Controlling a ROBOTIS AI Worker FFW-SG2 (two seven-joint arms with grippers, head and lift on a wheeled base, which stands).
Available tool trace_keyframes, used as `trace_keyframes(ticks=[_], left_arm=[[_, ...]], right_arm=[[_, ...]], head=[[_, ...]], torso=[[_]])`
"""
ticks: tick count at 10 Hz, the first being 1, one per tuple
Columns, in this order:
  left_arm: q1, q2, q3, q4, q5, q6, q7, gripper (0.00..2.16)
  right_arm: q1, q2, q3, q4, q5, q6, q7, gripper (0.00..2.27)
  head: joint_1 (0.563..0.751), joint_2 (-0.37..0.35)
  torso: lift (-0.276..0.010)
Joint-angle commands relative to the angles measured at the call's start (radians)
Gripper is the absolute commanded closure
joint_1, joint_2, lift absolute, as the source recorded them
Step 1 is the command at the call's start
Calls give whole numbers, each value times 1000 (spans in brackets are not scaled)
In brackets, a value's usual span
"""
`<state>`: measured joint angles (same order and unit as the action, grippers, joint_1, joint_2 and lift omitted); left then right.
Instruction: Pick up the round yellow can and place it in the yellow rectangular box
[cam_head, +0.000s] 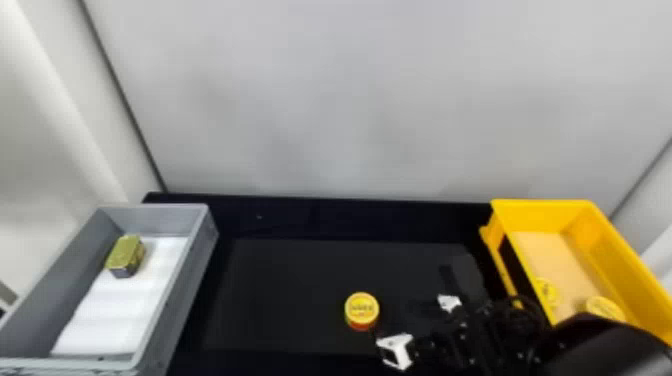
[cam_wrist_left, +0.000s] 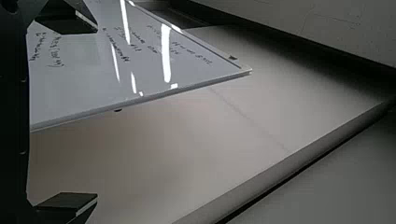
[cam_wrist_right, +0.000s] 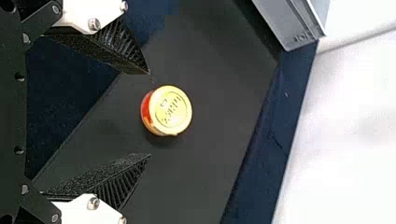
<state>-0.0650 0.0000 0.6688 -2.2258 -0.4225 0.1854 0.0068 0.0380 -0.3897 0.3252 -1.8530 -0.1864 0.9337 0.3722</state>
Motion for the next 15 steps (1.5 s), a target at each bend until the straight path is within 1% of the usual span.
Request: trace_keyframes(ticks=[1, 3, 4, 6, 8, 10, 13, 15], left_arm=[[-4, -3, -3, 3, -6, -3, -2, 22], [-12, -3, -4, 5, -15, -7, -8, 22], [-13, -3, -4, 5, -18, -10, -10, 22], [-16, -3, -4, 6, -24, -17, -10, 22], [-15, -3, 3, 6, -24, -18, -11, 22], [-16, -3, 3, 8, -24, -21, -11, 22], [-16, -3, 0, 8, -24, -23, -11, 22], [-16, -3, -3, 8, -24, -26, -11, 24]], right_arm=[[-67, -1, 31, 61, 136, 33, 120, 191], [-109, 2, 45, 87, 237, 30, 225, 193], [-125, 2, 55, 109, 249, 21, 248, 193], [-132, 3, 85, 141, 305, -93, 286, 194], [-118, 5, 91, 182, 329, -197, 308, 193], [-116, 8, 95, 202, 346, -261, 312, 193], [-130, 19, 115, 250, 369, -283, 312, 194], [-145, 26, 124, 307, 369, -298, 309, 194]], head=[[686, 14], [686, 14], [686, 14], [686, 14], [686, 14], [686, 14], [686, 14], [686, 14]], torso=[[-55], [-55], [-55], [-55], [-55], [-55], [-55], [-55]])
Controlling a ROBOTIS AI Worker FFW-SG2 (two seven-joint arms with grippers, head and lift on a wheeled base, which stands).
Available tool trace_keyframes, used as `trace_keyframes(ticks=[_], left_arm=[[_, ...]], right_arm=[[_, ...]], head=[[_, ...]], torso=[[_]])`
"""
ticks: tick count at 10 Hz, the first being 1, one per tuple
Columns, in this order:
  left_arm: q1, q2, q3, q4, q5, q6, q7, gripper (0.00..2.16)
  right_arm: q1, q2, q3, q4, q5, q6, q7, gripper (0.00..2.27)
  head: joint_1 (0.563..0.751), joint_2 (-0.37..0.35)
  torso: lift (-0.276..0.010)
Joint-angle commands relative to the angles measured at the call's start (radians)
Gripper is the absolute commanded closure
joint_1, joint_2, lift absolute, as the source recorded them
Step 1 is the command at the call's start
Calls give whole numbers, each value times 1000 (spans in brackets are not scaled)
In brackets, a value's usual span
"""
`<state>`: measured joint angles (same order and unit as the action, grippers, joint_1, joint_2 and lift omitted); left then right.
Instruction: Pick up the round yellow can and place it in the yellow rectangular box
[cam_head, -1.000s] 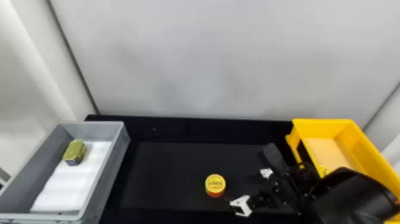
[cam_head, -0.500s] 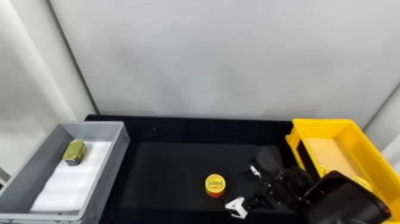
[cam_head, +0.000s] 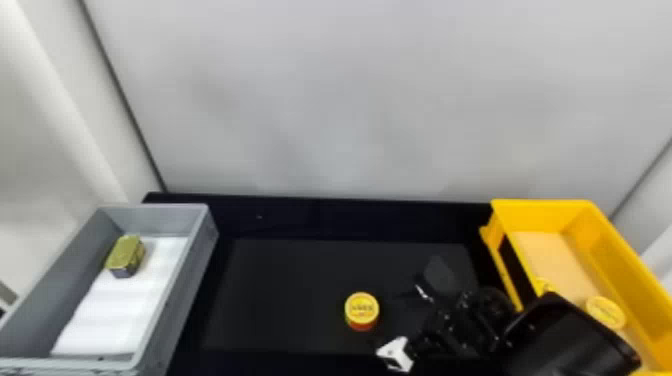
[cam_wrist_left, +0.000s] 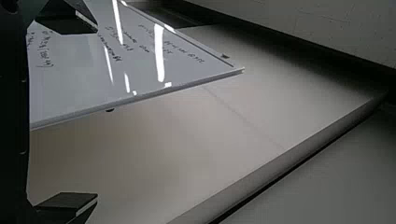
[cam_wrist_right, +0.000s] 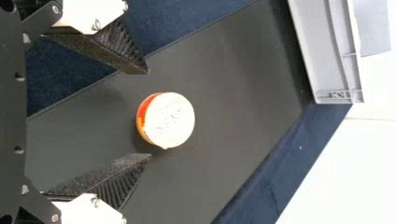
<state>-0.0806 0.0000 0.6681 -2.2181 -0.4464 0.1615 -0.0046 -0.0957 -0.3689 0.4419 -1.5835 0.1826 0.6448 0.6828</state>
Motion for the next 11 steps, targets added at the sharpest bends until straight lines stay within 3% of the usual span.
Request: trace_keyframes(ticks=[1, 4, 11], left_arm=[[-1, -3, -2, 0, 0, -3, -2, 24], [-1, -3, -5, 0, 0, -5, -2, 24], [-1, -3, -7, 6, 0, -13, -2, 24]], right_arm=[[-26, 16, 14, 71, 0, -22, -3, 194], [-78, 47, 46, 145, 0, -71, -8, 194], [-130, 70, 80, 237, 5, -194, -35, 191]], head=[[686, 14], [686, 14], [686, 14]], torso=[[-55], [-55], [-55]])
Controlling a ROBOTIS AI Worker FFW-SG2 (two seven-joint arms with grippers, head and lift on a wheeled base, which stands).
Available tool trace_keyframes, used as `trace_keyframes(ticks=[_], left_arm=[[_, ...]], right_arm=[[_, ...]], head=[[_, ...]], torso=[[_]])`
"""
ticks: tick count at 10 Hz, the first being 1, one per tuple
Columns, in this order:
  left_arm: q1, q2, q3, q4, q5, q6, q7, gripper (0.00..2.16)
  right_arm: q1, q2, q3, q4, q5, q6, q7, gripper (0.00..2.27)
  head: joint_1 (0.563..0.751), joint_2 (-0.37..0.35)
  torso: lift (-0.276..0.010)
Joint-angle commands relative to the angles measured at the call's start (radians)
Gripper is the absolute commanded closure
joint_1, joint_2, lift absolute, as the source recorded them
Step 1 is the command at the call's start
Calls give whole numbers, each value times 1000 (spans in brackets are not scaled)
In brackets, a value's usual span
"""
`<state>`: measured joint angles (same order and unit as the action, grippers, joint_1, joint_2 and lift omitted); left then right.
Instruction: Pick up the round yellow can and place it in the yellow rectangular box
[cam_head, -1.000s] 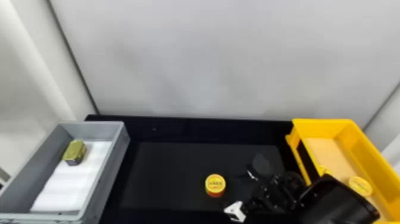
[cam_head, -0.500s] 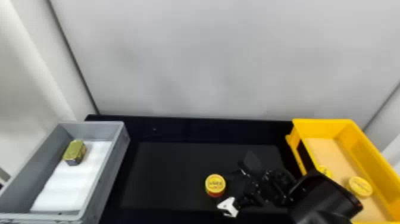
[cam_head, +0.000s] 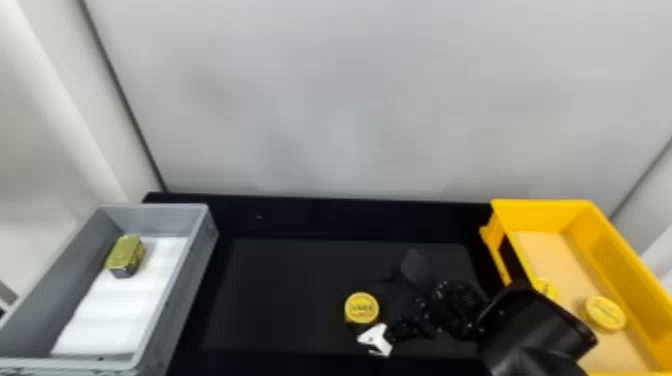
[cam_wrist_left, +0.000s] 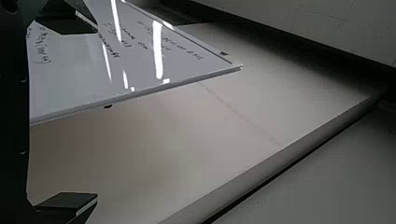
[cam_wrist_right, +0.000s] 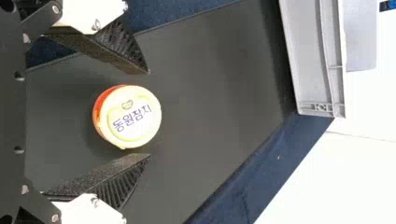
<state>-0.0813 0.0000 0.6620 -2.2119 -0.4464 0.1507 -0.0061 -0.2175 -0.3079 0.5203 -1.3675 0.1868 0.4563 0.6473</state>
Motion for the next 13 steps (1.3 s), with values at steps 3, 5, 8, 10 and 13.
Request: trace_keyframes(ticks=[3, 5, 8, 10, 13], left_arm=[[0, -3, -2, 0, 0, -2, 1, 24], [0, -3, -5, 0, -3, -3, 1, 24], [2, -3, -10, 0, -6, -3, 1, 24], [0, -3, -11, 0, -8, -3, 1, 24], [3, -3, -10, 0, -8, -3, 5, 24]], right_arm=[[-17, 29, -2, 70, -1, -22, -10, 191], [-28, 33, -2, 90, -1, -28, -21, 194], [-45, 52, -8, 145, -1, -24, -55, 194], [-46, 66, -12, 159, 0, -30, -61, 213], [-46, 64, -15, 143, 0, -30, -63, 458]], head=[[686, 14], [686, 14], [686, 14], [686, 14], [686, 14]], torso=[[-55], [-55], [-55], [-55], [-55]])
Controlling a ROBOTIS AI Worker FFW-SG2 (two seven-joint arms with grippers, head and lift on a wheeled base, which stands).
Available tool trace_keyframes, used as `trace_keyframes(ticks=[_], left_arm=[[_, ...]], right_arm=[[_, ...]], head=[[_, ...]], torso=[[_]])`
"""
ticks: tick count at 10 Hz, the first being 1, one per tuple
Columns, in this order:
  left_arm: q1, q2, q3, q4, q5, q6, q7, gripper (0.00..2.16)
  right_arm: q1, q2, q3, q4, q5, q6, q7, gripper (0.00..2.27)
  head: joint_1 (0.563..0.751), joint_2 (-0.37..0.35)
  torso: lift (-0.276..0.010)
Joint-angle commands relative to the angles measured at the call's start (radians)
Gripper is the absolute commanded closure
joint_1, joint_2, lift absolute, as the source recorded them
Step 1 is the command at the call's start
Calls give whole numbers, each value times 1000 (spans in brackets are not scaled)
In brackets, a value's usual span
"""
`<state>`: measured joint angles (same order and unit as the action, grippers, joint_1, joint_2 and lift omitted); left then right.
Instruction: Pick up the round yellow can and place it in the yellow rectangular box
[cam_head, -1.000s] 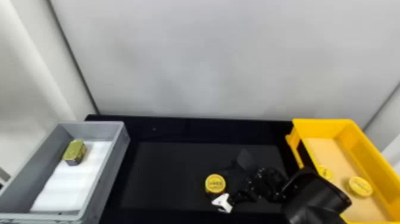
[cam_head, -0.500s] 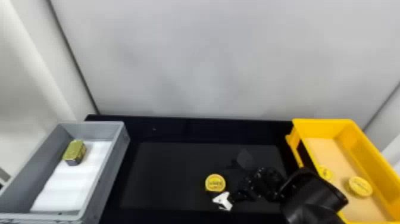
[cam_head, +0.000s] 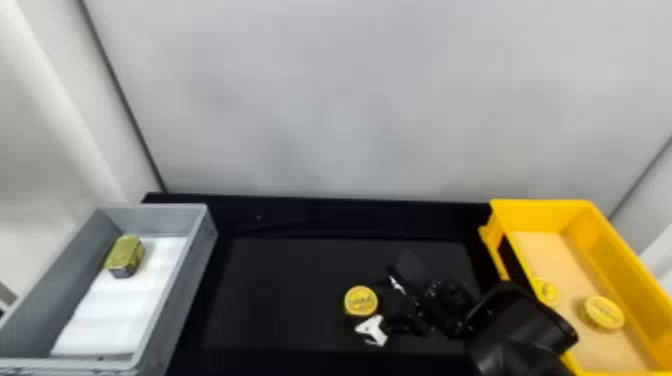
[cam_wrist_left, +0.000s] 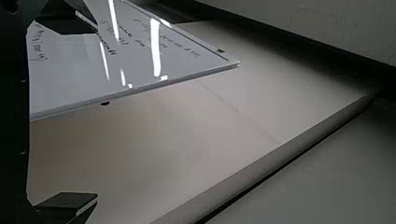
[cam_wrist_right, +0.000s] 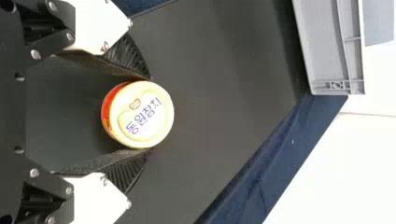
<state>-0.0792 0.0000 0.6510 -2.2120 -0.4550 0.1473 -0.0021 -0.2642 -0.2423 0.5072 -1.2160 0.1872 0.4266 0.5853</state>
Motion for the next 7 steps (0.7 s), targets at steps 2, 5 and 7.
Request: trace_keyframes(ticks=[2, 5, 7], left_arm=[[1, -3, 4, 1, -1, 0, 1, 24], [-1, -3, 10, 1, 1, 0, 1, 24], [-1, -3, 17, 1, 1, 0, 1, 24]], right_arm=[[0, -3, -7, -17, 0, 2, -4, 533], [11, -5, -16, -54, -8, 31, -5, 570], [28, -15, -25, -111, -8, 54, -11, 681]], head=[[686, 14], [686, 14], [686, 14]], torso=[[-55], [-55], [-55]])
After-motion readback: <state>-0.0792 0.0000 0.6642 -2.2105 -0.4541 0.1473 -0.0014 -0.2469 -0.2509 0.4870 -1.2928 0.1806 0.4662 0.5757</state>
